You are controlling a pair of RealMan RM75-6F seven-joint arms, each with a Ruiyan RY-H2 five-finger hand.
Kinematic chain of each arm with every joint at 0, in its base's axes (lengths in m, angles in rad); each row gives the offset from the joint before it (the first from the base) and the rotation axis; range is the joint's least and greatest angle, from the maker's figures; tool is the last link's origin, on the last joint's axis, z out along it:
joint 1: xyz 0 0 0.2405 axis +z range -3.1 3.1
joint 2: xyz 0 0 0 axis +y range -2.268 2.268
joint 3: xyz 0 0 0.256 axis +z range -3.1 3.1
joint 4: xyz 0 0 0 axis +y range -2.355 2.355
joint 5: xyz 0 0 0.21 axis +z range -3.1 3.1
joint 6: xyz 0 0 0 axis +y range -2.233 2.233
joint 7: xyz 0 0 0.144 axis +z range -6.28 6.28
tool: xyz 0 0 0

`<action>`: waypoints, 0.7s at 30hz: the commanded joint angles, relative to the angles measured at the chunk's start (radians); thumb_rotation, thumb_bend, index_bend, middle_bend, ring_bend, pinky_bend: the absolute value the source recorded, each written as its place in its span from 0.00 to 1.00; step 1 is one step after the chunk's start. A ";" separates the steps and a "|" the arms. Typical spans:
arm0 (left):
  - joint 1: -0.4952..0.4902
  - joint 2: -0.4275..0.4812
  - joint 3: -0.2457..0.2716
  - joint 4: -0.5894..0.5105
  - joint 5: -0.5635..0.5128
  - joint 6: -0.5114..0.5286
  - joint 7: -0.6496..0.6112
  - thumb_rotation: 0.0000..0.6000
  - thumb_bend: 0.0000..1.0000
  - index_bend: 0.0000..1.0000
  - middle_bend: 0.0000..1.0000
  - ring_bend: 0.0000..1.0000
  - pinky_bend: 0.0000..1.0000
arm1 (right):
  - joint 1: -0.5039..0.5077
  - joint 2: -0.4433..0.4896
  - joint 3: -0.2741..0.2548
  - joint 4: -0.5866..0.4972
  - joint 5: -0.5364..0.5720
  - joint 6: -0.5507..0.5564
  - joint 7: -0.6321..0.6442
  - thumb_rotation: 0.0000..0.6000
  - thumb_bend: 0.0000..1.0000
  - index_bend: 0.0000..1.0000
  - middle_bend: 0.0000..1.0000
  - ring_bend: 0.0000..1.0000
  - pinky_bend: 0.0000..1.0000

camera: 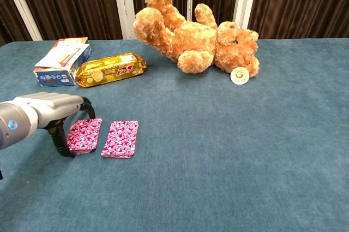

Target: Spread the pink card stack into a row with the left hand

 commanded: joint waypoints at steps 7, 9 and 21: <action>0.031 0.021 0.012 -0.033 0.126 0.022 -0.092 1.00 0.49 0.56 0.00 0.00 0.00 | 0.000 0.000 -0.001 0.001 0.000 -0.001 -0.001 1.00 0.36 0.00 0.00 0.00 0.05; 0.038 0.040 0.014 -0.054 0.145 0.025 -0.105 1.00 0.48 0.56 0.00 0.00 0.00 | 0.000 0.000 0.000 0.001 0.000 0.000 -0.001 1.00 0.36 0.00 0.00 0.00 0.05; 0.076 0.157 0.040 -0.150 0.204 0.046 -0.138 1.00 0.48 0.55 0.00 0.00 0.00 | -0.002 0.001 0.000 -0.003 0.004 0.000 -0.001 1.00 0.36 0.00 0.00 0.00 0.05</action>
